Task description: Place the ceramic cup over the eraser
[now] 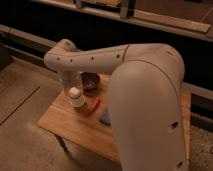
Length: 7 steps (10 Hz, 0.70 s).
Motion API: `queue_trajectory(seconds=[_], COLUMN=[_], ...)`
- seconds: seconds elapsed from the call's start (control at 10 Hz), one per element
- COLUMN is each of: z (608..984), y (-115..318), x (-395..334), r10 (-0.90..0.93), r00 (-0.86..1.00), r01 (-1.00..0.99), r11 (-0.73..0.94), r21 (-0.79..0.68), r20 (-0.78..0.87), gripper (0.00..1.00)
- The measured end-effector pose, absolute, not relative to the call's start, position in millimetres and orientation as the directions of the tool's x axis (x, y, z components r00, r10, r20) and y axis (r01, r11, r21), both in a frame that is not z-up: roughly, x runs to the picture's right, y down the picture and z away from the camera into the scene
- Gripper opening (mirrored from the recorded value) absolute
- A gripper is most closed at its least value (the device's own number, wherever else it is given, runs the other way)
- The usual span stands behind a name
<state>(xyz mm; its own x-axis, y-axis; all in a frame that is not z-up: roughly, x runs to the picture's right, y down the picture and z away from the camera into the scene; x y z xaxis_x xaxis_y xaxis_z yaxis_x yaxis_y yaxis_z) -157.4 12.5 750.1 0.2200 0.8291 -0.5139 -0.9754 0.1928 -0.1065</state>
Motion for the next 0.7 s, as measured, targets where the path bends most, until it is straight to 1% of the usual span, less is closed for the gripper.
queue_trajectory(seconds=[0.7], z=[761.3], y=[11.5], x=[-164.5], r10=[0.822], r00=[0.242], r01=[-0.97], r11=[0.203], r21=[-0.131], r20=[-0.516], gripper=[0.0])
